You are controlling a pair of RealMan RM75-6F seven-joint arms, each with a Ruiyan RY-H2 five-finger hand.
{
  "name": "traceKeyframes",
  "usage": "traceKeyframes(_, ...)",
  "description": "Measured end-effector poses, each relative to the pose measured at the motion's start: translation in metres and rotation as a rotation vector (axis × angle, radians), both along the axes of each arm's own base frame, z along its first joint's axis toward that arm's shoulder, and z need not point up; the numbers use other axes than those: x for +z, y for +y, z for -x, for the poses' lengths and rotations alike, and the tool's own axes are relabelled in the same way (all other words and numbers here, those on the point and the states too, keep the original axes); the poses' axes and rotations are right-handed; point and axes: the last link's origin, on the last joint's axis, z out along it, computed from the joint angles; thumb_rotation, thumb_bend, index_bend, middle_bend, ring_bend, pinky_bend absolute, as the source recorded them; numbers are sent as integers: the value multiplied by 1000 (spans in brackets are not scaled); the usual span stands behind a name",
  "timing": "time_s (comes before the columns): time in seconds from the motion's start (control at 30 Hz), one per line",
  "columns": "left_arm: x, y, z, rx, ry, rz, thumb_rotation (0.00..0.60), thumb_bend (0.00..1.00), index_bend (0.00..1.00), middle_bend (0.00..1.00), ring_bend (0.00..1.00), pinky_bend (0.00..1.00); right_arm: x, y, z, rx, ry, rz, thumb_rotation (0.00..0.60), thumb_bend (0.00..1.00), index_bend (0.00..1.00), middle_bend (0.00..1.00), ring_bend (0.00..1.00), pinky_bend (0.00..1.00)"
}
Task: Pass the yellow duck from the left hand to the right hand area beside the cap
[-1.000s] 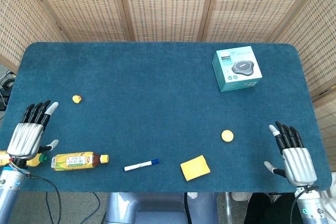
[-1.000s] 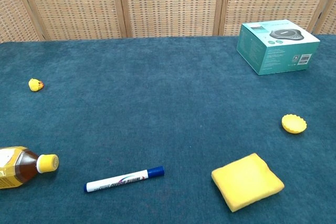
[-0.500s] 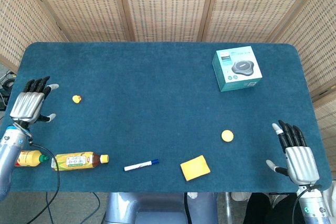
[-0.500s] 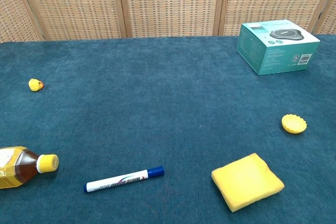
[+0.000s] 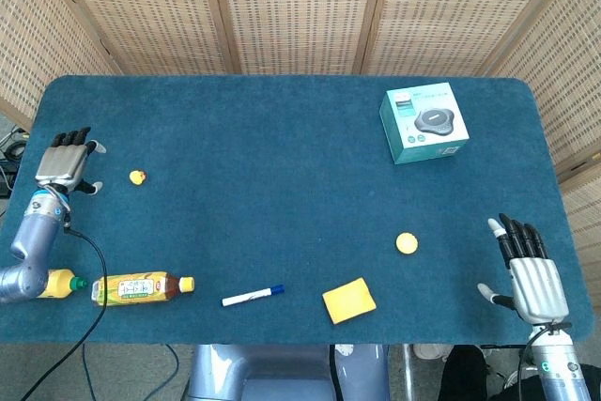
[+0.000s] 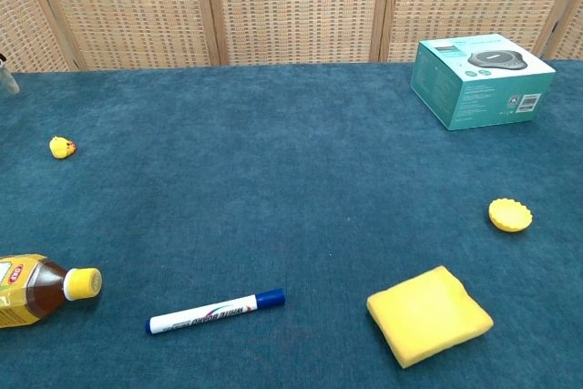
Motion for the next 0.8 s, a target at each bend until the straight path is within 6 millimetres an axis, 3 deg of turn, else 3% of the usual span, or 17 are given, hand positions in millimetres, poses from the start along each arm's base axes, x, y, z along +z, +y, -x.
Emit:
traceKeyframes(0.47,-34,17,2,30,29,67,600,276,405,0,0,0,-2,-4,5,-25,6,-1,600,0,44,0,0,0)
traceKeyframes(0.8,-44,25,2,35,51,58,600,267,381,0,0,0,-3,-5,7,-34,-3,-6,600,0,44,0,0,0)
